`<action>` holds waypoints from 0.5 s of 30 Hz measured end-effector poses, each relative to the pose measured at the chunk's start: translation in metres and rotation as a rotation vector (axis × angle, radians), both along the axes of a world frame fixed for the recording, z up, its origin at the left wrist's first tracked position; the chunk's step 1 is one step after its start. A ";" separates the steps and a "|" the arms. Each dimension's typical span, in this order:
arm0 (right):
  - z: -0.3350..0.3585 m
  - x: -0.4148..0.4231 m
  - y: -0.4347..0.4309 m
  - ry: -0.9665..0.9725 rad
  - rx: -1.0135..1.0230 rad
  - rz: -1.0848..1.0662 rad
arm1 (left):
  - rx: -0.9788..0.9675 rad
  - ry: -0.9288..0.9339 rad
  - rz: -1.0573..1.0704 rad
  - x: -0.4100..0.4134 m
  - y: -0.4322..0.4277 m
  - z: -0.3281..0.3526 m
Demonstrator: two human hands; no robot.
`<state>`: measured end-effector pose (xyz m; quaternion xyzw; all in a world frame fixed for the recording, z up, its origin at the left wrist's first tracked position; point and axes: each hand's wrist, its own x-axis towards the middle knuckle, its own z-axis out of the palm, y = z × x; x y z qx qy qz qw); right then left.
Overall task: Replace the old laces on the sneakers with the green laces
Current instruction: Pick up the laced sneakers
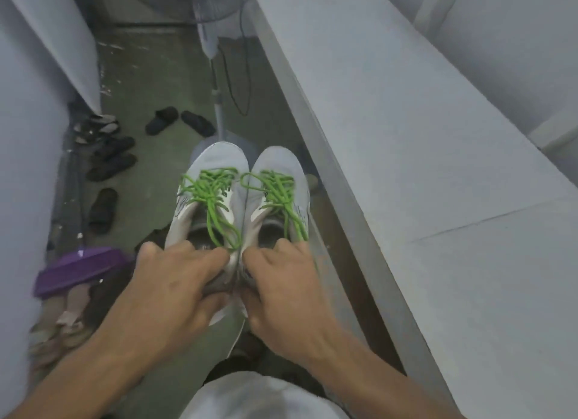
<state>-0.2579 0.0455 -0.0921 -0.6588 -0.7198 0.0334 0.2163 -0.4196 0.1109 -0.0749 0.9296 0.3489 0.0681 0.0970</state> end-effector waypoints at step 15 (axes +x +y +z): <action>-0.163 -0.013 -0.042 0.360 -0.454 -0.264 | -0.305 0.240 -0.256 0.020 0.008 -0.166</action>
